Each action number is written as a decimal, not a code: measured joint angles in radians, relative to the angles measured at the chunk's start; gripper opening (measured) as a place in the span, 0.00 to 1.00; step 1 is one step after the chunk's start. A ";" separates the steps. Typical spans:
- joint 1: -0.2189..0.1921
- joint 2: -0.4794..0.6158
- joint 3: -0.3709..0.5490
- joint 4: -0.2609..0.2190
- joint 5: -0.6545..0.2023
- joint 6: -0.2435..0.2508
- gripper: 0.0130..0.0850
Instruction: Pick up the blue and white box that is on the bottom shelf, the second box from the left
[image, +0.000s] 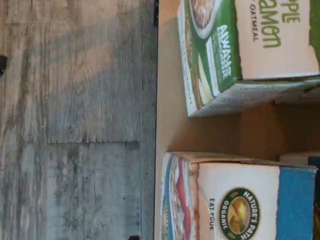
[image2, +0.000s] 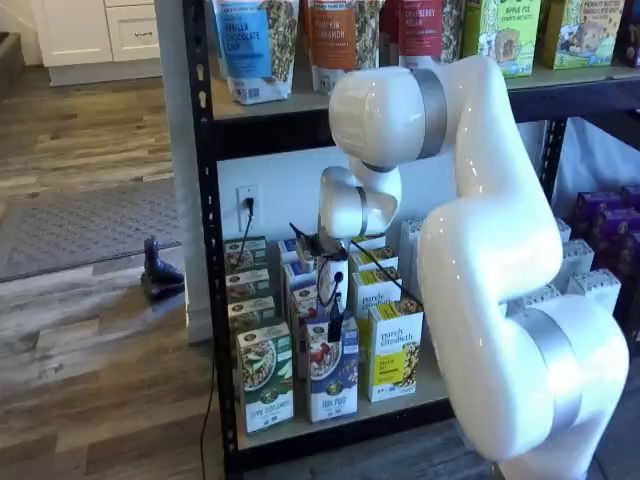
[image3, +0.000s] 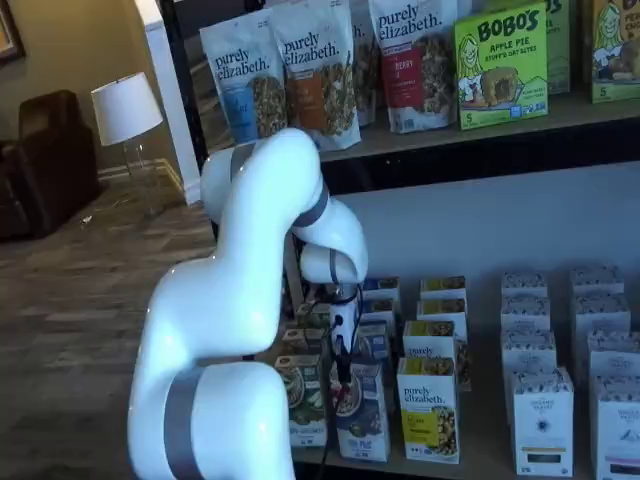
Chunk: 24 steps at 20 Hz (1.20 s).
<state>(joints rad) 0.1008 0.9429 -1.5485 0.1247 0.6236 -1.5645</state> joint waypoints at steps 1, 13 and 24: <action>-0.001 0.004 -0.004 -0.001 -0.001 0.000 1.00; -0.008 0.058 -0.052 -0.033 0.005 0.019 1.00; 0.008 0.111 -0.088 -0.100 0.006 0.089 1.00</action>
<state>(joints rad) 0.1084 1.0536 -1.6362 0.0252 0.6293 -1.4755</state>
